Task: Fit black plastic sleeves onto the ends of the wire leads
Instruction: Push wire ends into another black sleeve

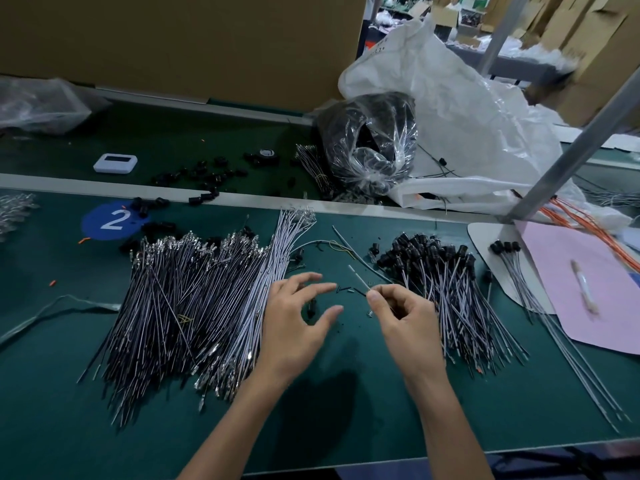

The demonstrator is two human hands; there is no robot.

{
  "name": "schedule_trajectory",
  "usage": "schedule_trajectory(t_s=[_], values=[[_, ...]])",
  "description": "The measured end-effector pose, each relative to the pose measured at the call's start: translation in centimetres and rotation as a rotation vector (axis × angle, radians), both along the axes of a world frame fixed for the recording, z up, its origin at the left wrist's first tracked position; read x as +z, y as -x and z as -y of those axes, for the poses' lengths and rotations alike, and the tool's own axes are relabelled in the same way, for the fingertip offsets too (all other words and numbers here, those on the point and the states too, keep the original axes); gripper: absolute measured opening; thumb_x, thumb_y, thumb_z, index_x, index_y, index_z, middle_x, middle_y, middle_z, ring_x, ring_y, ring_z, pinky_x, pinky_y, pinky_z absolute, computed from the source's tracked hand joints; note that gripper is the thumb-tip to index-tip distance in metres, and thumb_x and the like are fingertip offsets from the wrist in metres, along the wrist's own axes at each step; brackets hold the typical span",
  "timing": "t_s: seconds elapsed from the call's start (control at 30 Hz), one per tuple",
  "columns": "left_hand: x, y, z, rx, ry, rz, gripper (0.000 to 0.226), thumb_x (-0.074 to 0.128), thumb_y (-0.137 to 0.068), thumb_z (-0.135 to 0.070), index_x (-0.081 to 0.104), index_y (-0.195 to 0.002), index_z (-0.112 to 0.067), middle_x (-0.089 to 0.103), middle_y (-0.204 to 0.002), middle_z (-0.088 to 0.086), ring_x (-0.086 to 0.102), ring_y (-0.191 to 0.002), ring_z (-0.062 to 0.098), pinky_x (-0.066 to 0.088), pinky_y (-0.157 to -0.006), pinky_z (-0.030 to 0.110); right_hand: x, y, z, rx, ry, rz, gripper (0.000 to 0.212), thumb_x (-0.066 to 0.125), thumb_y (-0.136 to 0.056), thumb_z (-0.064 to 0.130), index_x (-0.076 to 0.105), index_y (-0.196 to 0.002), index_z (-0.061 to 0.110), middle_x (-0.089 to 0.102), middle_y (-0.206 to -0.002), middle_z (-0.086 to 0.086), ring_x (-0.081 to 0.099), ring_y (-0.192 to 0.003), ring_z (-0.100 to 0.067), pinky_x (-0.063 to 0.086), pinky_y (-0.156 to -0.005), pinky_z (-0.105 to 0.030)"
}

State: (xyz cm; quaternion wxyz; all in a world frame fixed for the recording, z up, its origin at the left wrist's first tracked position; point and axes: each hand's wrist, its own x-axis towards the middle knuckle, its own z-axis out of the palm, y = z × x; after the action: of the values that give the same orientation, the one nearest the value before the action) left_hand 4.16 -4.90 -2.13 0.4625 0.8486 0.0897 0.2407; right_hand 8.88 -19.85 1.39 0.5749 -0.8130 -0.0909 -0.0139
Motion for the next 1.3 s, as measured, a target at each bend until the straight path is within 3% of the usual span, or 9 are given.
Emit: schedule_trajectory(t_s=[0.1, 0.2, 0.33, 0.5, 0.67, 0.77, 0.93, 1.07, 1.3], values=[[1.0, 0.0, 0.5, -0.098, 0.328, 0.129, 0.020, 0.075, -0.081, -0.024, 0.074, -0.099, -0.035, 0.073, -0.093, -0.013, 0.065, -0.096, 0.011, 0.050, -0.085, 0.026, 0.2, 0.3, -0.1, 0.049, -0.027, -0.047, 0.016, 0.067, -0.090, 0.015, 0.070, -0.076, 0.020, 0.059, -0.062, 0.007, 0.049, -0.060, -0.009, 0.044, -0.061, -0.026], [1.5, 0.1, 0.7, -0.152, 0.500, 0.155, 0.014, 0.070, -0.080, -0.028, 0.077, -0.091, -0.032, 0.075, -0.083, -0.005, 0.070, -0.085, 0.015, 0.054, -0.081, 0.031, 0.4, 0.6, -0.1, 0.095, -0.080, -0.109, 0.015, 0.066, -0.091, 0.013, 0.071, -0.077, 0.016, 0.055, -0.061, 0.006, 0.044, -0.057, -0.007, 0.038, -0.055, -0.017], [1.3, 0.1, 0.0, -0.230, 0.409, 0.132, 0.010, 0.071, -0.080, -0.025, 0.075, -0.087, -0.032, 0.073, -0.075, -0.005, 0.069, -0.076, 0.016, 0.054, -0.078, 0.029, 0.4, 0.4, 0.5, 0.148, -0.104, -0.213, 0.013, 0.063, -0.092, 0.008, 0.070, -0.081, 0.008, 0.049, -0.049, 0.016, 0.039, -0.046, 0.003, 0.033, -0.049, -0.008], [1.3, -0.3, -1.3, -0.384, 0.022, 0.106, 0.006, 0.076, -0.081, -0.010, 0.078, -0.086, -0.013, 0.070, -0.070, -0.009, 0.061, -0.067, 0.005, 0.045, -0.069, 0.013, 0.6, -0.1, 1.8, 0.244, -0.024, -0.314, 0.016, 0.063, -0.092, 0.007, 0.071, -0.078, 0.008, 0.046, -0.046, 0.016, 0.037, -0.043, 0.002, 0.031, -0.046, -0.010], [2.1, -0.1, -1.5, -0.543, 0.283, -0.049, 0.011, 0.073, -0.085, -0.011, 0.076, -0.082, -0.021, 0.072, -0.069, -0.005, 0.068, -0.067, 0.009, 0.056, -0.072, 0.025, 0.6, -0.4, 2.9, 0.369, -0.074, -0.420, 0.019, 0.064, -0.091, 0.013, 0.072, -0.075, 0.010, 0.037, -0.056, 0.007, 0.028, -0.050, -0.006, 0.026, -0.047, -0.014], [1.5, -0.9, -1.4, -0.376, 0.352, -0.121, 0.017, 0.071, -0.088, -0.012, 0.075, -0.076, -0.024, 0.073, -0.069, -0.002, 0.066, -0.066, 0.008, 0.056, -0.071, 0.029, 0.2, -0.3, 2.8, 0.293, -0.112, -0.407, 0.019, 0.065, -0.091, 0.012, 0.074, -0.075, 0.011, 0.039, -0.054, 0.008, 0.029, -0.049, -0.006, 0.027, -0.047, -0.013], [0.5, -4.6, -3.0, 0.247, -0.325, -0.218, 0.017, 0.065, -0.093, -0.030, 0.075, -0.099, -0.017, 0.074, -0.091, -0.001, 0.062, -0.091, 0.020, 0.049, -0.079, 0.031, -0.4, -0.8, 3.3, 0.064, -0.077, -0.334, 0.012, 0.066, -0.091, 0.013, 0.075, -0.084, 0.010, 0.042, -0.049, 0.014, 0.031, -0.047, -0.005, 0.031, -0.048, -0.013], [0.6, -8.0, -4.2, 0.312, -0.484, -0.326, 0.026, 0.065, -0.093, -0.035, 0.063, -0.107, -0.013, 0.070, -0.096, 0.005, 0.061, -0.096, 0.023, 0.049, -0.083, 0.034, -0.4, -0.3, 2.9, 0.120, -0.060, -0.332, 0.011, 0.065, -0.091, 0.012, 0.074, -0.086, 0.008, 0.049, -0.047, 0.015, 0.040, -0.044, 0.002, 0.036, -0.048, -0.010], [0.9, -10.6, -5.9, 0.290, -0.443, -0.477, 0.021, 0.063, -0.093, -0.031, 0.062, -0.103, -0.013, 0.069, -0.095, 0.007, 0.066, -0.091, 0.029, 0.047, -0.065, 0.033, 0.1, -0.1, 2.4, 0.166, -0.025, -0.336, 0.013, 0.065, -0.092, 0.014, 0.073, -0.084, 0.009, 0.049, -0.048, 0.018, 0.044, -0.046, 0.004, 0.036, -0.051, -0.008]])
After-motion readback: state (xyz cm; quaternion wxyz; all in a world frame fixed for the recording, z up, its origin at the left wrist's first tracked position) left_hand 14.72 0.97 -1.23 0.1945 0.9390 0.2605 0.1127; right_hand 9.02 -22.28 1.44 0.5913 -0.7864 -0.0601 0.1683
